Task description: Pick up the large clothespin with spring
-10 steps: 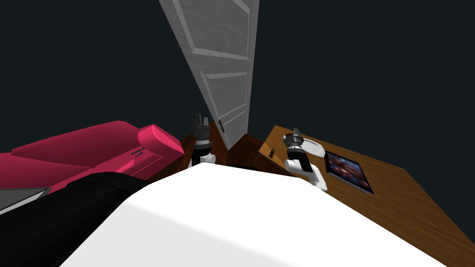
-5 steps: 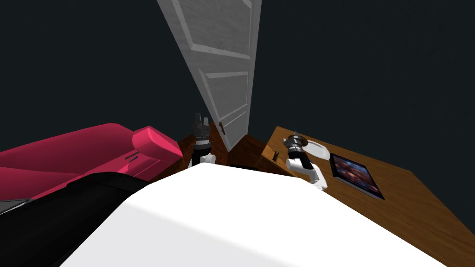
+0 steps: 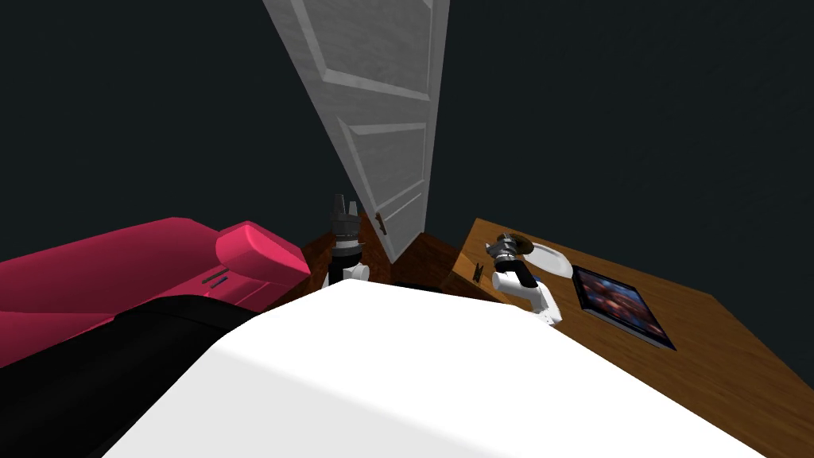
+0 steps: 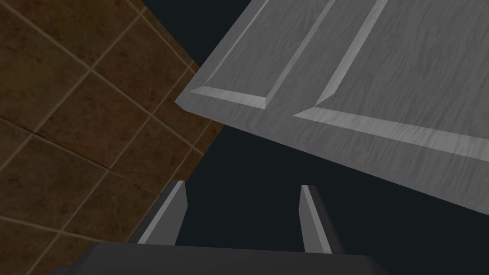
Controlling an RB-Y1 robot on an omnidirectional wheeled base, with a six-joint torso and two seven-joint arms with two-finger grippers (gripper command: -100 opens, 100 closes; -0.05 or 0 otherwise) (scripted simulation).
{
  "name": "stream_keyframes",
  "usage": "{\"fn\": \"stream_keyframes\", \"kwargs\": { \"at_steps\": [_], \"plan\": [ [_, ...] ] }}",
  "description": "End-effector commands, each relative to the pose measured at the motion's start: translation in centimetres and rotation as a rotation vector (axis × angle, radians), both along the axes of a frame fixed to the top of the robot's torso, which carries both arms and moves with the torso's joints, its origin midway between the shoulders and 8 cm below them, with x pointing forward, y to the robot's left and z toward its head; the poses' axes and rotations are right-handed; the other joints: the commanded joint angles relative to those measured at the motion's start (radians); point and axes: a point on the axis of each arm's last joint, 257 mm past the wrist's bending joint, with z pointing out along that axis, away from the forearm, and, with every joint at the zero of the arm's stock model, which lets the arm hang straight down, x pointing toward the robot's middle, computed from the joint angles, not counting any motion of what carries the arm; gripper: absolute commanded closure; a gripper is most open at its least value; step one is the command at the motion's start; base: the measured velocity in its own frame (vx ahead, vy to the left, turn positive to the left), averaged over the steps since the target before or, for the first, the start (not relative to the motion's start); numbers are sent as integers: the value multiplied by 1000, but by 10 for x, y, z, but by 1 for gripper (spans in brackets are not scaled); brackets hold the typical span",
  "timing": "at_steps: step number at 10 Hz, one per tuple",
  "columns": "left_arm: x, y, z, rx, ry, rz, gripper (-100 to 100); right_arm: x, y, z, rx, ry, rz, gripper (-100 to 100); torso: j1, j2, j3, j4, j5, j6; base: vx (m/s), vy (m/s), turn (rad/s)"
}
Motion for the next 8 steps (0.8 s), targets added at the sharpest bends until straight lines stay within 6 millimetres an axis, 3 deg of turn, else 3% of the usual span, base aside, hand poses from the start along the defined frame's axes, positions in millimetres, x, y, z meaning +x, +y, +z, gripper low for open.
{"fn": "stream_keyframes", "kwargs": {
  "at_steps": [1, 4, 6, 7, 8],
  "plan": [
    [0, 0, 0, 0, 0, 0, 0, 1, -9, -16, 35, 47, -23, -100, 0, 0, 0, 0, 0, 0, 85, 72, -53],
    [0, 0, 0, 0, 0, 0, 0, -6, -34, -53, 150, 134, -101, -100, 1, 0, 0, 0, 0, 0, 95, 83, -88],
    [0, 0, 0, 0, 0, 0, 0, -12, -35, -64, 161, 176, -112, -100, 1, 0, 0, 0, 0, 0, 61, 56, -20],
    [0, 0, 0, 0, 0, 0, 0, -17, -46, -82, 221, 217, -154, -100, -1, 2, 1, 0, 0, 0, 59, 52, -85],
    [0, 0, 0, 0, 0, 0, 0, -21, -46, -87, 226, 240, -160, -100, -1, 2, 1, 0, 0, 0, 71, 57, -76]
  ]
}}
